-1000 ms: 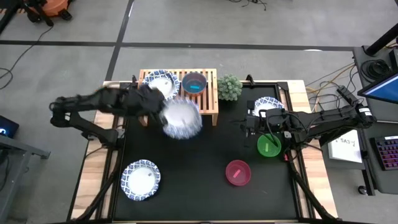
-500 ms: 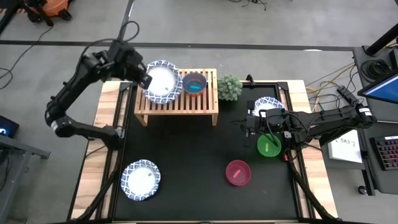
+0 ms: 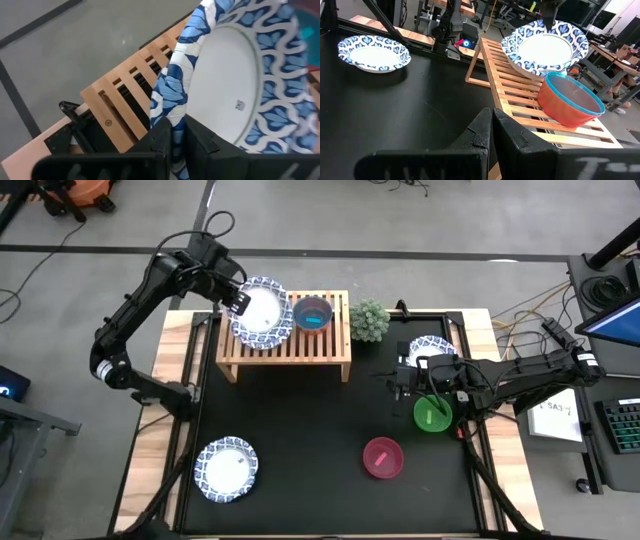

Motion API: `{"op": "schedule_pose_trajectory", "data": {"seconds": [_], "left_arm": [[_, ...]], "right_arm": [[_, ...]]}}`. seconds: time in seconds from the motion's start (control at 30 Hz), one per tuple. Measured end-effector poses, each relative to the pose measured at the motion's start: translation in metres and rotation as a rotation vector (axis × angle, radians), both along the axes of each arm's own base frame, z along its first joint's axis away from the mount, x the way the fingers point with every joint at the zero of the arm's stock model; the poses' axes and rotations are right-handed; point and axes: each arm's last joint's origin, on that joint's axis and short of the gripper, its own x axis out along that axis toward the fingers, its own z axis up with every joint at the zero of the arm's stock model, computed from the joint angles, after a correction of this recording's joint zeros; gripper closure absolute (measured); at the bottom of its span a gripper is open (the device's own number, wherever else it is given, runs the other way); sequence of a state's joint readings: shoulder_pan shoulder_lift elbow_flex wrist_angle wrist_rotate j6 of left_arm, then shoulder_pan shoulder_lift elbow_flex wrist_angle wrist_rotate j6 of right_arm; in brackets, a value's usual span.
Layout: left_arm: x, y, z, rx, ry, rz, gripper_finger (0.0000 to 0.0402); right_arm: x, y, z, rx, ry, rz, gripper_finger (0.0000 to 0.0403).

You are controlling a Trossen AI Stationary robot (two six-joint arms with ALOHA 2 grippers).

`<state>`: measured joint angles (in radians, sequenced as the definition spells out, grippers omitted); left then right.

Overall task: Place and stack bowls onto a shelf
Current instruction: Stack the white patterned bowl on top of the white patterned bowl on the shelf

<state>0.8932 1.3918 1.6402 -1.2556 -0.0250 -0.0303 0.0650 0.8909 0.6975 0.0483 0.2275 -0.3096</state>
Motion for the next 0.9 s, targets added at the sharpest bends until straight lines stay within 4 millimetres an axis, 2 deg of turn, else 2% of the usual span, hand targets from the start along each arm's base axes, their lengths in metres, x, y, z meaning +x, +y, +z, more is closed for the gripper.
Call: {"op": "schedule_pose_trajectory", "data": {"seconds": [0.23, 0.53, 0.9], "left_arm": [[0.001, 0.003, -0.002, 0.019, 0.039, 0.014, 0.0363], [-0.004, -0.003, 0.004, 0.042, 0.025, 0.013, 0.0342], [-0.006, -0.007, 0.016, 0.139, -0.039, -0.002, 0.0339]], "right_arm": [[0.000, 0.000, -0.001, -0.001, 0.014, 0.000, 0.0394], [0.000, 0.000, -0.001, -0.003, 0.015, 0.000, 0.0394], [0.000, 0.000, -0.001, -0.006, 0.015, 0.001, 0.0394]]}}
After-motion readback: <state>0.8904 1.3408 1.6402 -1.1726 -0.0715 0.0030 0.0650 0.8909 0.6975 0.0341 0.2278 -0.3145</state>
